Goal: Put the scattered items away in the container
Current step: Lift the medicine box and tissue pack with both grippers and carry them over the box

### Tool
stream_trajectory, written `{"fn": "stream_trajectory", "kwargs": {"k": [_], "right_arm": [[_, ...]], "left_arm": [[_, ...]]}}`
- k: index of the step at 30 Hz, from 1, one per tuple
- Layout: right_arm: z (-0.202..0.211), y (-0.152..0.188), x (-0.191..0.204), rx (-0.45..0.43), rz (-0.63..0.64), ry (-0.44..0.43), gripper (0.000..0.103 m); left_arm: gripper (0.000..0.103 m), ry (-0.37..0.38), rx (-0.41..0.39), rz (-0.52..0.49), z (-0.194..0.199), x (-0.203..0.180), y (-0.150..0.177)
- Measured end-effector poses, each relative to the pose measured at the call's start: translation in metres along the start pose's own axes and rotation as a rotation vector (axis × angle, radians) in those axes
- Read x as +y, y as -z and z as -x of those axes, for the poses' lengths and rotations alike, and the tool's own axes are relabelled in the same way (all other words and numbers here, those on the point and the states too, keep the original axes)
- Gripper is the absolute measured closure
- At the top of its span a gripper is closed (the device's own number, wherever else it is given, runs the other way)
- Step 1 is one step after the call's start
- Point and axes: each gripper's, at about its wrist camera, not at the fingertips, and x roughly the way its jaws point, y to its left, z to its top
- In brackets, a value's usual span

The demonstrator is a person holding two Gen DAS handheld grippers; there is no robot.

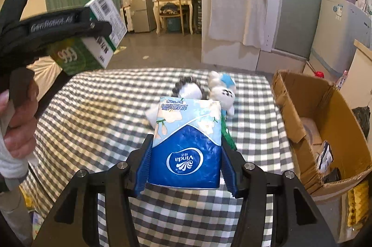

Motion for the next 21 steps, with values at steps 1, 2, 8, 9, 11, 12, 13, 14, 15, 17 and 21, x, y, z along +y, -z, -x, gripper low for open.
{"fn": "stream_trajectory", "kwargs": {"k": [1,2,8,9,11,12,13,14,15,17,21], "right_arm": [[0.004,-0.001,0.0,-0.01,0.003,-0.002,0.051],[0.006,-0.001,0.0,-0.021,0.003,-0.005,0.051],[0.022,-0.013,0.004,-0.087,0.015,-0.016,0.051],[0.025,-0.015,0.005,-0.101,0.014,-0.018,0.051],[0.03,-0.019,0.006,-0.123,0.016,-0.017,0.051],[0.033,-0.021,0.007,-0.134,0.016,-0.014,0.051],[0.036,-0.024,0.007,-0.147,0.014,-0.01,0.051],[0.039,-0.026,0.006,-0.155,0.015,-0.007,0.051],[0.041,-0.028,0.006,-0.164,0.012,-0.005,0.051],[0.048,-0.031,0.004,-0.193,0.001,0.002,0.05],[0.061,-0.036,0.003,-0.245,-0.005,0.002,0.05]], "left_arm": [[0.008,0.015,-0.003,0.006,0.004,0.001,0.0],[0.008,0.016,-0.01,0.009,0.008,0.003,0.0],[0.008,-0.003,-0.051,0.008,0.027,0.01,0.002],[0.008,-0.008,-0.059,0.006,0.03,0.01,0.003],[0.008,-0.013,-0.074,0.005,0.037,0.011,0.006],[0.008,-0.016,-0.079,0.002,0.039,0.01,0.007],[0.008,-0.021,-0.087,-0.001,0.042,0.01,0.008],[0.008,-0.028,-0.097,-0.007,0.045,0.01,0.009],[0.008,-0.035,-0.106,-0.013,0.048,0.01,0.01],[0.008,-0.042,-0.12,-0.015,0.052,0.01,0.011],[0.008,-0.04,-0.146,-0.01,0.063,0.012,0.013]]}}
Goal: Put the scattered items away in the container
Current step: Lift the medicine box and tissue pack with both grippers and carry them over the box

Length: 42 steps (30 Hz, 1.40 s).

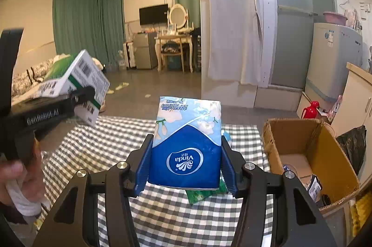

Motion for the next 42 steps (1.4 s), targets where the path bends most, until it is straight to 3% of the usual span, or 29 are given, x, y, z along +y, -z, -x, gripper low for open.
{"fn": "stream_trajectory", "kwargs": {"k": [5,23,42], "right_arm": [[0.0,-0.003,0.001,-0.002,0.003,0.0,0.05],[0.009,-0.008,-0.029,-0.021,-0.029,0.051,0.05],[0.027,-0.004,-0.094,0.0,-0.086,0.219,0.05]], "left_arm": [[0.008,-0.009,-0.031,-0.017,0.011,-0.003,0.003],[0.008,0.039,-0.019,-0.053,0.011,-0.038,0.008],[0.008,0.145,0.027,-0.114,-0.008,-0.103,0.003]]}}
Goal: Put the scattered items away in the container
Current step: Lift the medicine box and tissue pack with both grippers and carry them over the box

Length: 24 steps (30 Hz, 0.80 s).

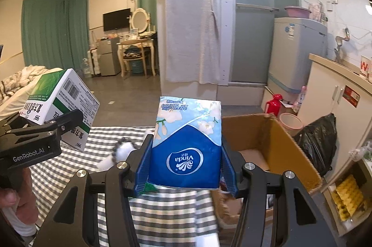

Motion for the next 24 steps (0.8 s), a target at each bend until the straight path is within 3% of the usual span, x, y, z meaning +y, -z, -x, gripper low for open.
{"fn": "stream_trajectory", "kwargs": {"k": [24], "right_arm": [[0.001,0.007,-0.095,0.052,-0.066,0.202,0.05]], "left_arm": [[0.008,0.197,0.041,-0.083,-0.04,-0.106,-0.015]]}}
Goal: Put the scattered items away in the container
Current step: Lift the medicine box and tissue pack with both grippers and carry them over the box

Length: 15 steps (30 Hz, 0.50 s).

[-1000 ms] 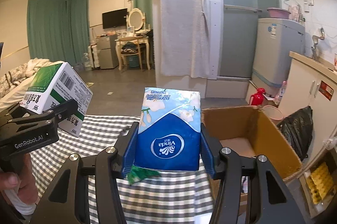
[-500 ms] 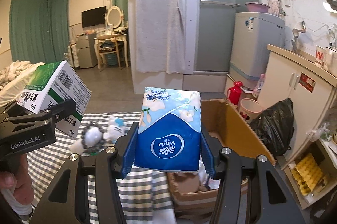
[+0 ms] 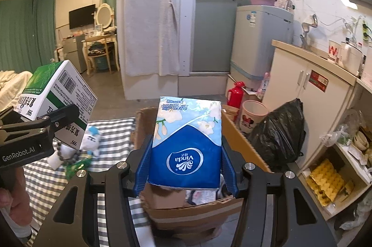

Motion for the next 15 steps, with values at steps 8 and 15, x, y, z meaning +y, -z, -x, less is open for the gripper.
{"fn": "stream_trajectory", "kwargs": {"k": [8,15], "right_arm": [[-0.006,0.001,-0.024,0.014,-0.025,0.029,0.05],[-0.016,0.003,-0.037,0.04,-0.035,0.039,0.05]], "left_arm": [[0.008,0.03,0.012,-0.041,-0.013,-0.03,-0.001],[0.008,0.058,0.029,-0.069,-0.023,-0.049,0.0]]}}
